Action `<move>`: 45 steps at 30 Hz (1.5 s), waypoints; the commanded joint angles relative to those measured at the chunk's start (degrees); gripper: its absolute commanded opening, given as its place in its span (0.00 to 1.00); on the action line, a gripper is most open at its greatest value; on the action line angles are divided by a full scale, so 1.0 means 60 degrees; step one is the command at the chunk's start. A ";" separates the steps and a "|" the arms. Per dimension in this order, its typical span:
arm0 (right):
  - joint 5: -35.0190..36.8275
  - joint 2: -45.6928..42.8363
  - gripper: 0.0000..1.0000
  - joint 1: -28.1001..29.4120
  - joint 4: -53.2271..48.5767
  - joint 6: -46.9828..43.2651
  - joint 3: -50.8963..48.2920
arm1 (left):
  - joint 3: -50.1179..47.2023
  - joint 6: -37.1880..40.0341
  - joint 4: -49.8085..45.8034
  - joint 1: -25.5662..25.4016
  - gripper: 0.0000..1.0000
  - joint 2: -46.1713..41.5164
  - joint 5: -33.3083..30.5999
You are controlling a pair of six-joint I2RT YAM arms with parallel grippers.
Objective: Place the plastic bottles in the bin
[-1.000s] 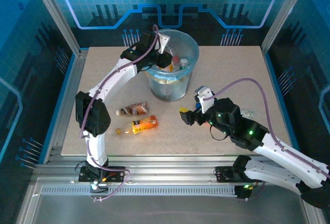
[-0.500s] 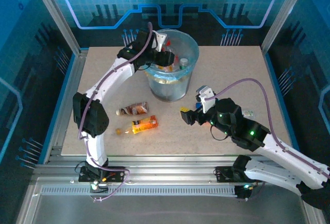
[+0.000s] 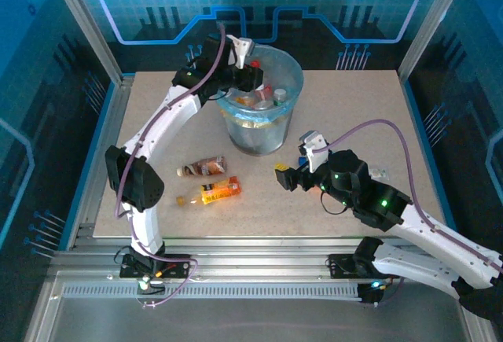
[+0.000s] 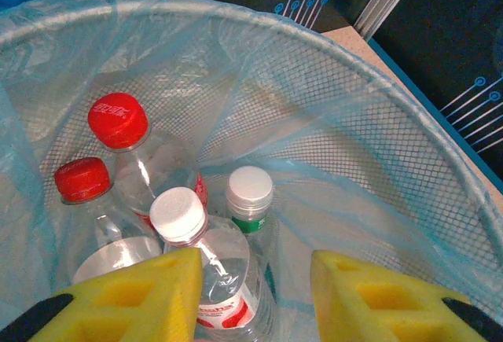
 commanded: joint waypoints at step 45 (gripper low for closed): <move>-0.0969 0.3496 0.96 -0.4231 -0.2974 -0.6385 -0.0634 | -0.9677 0.0850 0.3266 -0.0626 0.65 -0.8559 0.2184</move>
